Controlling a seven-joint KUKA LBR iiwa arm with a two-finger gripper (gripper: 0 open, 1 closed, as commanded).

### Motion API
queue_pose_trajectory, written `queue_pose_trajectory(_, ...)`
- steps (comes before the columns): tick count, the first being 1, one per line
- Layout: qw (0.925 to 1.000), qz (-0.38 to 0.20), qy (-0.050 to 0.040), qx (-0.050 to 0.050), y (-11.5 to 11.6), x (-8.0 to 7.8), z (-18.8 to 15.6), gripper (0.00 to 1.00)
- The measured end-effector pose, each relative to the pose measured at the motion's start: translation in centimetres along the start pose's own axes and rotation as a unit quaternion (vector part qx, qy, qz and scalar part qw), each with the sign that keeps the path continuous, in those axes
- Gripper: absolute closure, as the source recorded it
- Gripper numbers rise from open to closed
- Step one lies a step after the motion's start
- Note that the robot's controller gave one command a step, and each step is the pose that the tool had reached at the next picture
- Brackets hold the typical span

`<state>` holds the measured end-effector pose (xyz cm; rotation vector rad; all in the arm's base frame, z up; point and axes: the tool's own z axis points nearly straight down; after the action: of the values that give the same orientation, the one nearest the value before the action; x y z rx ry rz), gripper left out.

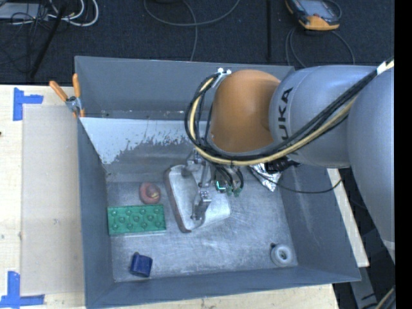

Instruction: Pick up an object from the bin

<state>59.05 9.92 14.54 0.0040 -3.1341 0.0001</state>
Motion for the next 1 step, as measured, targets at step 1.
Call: queue_pose_trajectory(1,0.9900,-0.141,-0.0041,0.000,7.75,2.92,7.41,0.00)
